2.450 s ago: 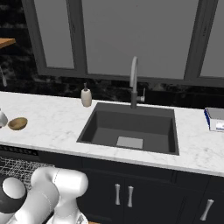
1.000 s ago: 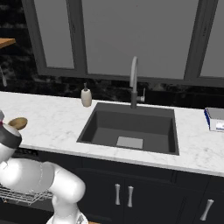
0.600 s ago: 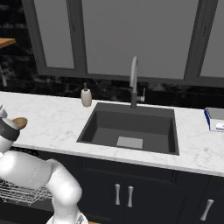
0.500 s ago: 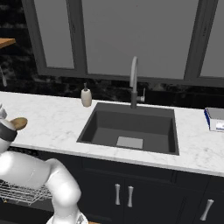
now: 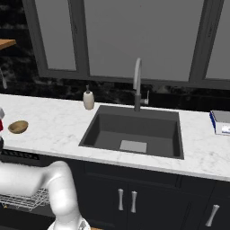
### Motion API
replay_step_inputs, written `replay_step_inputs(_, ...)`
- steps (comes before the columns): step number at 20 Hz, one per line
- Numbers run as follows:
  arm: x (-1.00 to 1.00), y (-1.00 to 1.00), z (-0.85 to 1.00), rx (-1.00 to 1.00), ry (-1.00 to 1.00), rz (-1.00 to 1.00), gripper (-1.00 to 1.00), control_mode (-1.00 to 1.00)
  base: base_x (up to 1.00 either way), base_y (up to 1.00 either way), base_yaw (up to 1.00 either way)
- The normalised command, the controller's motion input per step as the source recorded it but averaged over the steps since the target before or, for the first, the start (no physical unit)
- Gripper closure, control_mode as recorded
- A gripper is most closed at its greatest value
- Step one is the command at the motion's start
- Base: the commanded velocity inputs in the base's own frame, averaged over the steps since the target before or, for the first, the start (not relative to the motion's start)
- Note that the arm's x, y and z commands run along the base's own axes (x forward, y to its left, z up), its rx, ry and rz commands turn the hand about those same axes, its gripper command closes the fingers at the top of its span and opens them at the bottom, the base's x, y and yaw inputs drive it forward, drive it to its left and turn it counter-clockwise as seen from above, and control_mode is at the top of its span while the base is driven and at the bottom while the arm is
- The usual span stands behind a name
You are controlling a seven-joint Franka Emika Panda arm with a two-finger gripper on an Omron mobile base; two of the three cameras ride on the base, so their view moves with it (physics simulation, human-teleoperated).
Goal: Pick up the cup and bowl from the counter, place them in the dishwasher, and close the dishwasher door.
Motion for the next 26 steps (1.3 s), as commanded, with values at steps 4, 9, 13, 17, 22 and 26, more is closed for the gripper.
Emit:
replay_step_inputs(4,0.00,-0.12,-0.20,0.00,0.00,0.00,-1.00,-1.00,0.00,0.00,0.00)
replay_step_inputs(9,0.00,0.11,-0.43,0.00,0.00,0.00,-1.00,-1.00,0.00,0.00,0.00)
replay_step_inputs(13,0.02,0.00,-0.36,0.00,0.00,0.00,-1.00,-1.00,0.00,0.00,0.00)
replay_step_inputs(17,0.28,-0.14,-0.05,0.00,0.00,0.00,-1.00,-1.00,0.00,0.00,0.00)
replay_step_inputs(22,0.25,-0.04,-0.02,0.02,0.00,-0.01,-1.00,-1.00,0.00,0.00,0.00)
replay_step_inputs(26,0.28,0.15,0.00,0.00,0.00,-0.10,-1.00,-1.00,0.00,0.00,0.00)
